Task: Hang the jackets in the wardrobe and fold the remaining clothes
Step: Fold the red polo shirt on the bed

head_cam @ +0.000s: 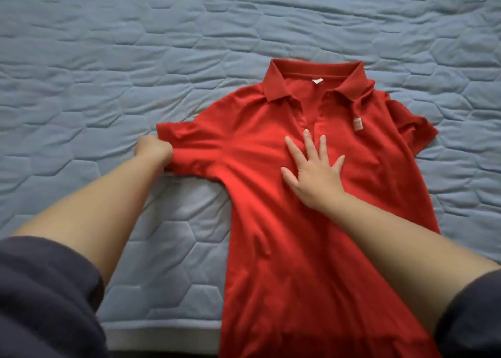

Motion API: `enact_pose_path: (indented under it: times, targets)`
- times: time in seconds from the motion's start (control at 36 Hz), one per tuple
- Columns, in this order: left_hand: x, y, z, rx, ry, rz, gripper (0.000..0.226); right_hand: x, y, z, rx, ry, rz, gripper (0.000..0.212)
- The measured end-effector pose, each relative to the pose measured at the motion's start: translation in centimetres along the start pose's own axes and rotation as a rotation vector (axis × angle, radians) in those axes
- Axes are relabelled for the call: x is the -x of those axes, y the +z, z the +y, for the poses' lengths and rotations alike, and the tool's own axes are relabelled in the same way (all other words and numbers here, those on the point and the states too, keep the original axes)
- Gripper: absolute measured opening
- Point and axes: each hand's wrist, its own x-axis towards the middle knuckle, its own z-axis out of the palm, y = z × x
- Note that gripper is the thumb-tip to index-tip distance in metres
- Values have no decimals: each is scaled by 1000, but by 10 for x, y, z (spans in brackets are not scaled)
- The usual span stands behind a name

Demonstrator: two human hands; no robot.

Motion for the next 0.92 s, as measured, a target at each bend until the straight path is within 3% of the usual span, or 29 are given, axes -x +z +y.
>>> enact_pose_path:
  times: [0.11, 0.17, 0.25, 0.33, 0.39, 0.47, 0.56, 0.67, 0.81, 0.92]
  targets:
    - [5, 15, -7, 205, 66, 17, 54, -14, 11, 1, 11, 8, -146, 69]
    - [15, 19, -13, 284, 188, -18, 48, -15, 11, 8, -19, -2, -175, 70]
    - [26, 23, -30, 181, 309, 25, 34, -19, 5, 17, -85, -28, -236, 72]
    - [26, 22, -32, 147, 249, 96, 33, -21, -7, 19, -226, -31, -270, 71]
    - [25, 21, -27, 90, 192, 74, 35, -18, -17, 25, -360, -52, -219, 68]
    - [30, 18, -18, -118, 105, 220, 35, -10, -33, 46, -443, -58, 59, 57]
    - [51, 20, -1, -210, 201, 393, 42, -4, -50, 81, -325, 123, 348, 47]
    - [86, 52, 19, -468, 702, 386, 55, -9, -74, 138, -296, 422, 499, 47]
    - [115, 120, 55, -626, 861, 224, 69, -26, -81, 191, -916, 852, 256, 43]
    - [115, 174, 75, -678, 834, 140, 71, -33, -75, 210, -1155, 901, 121, 37]
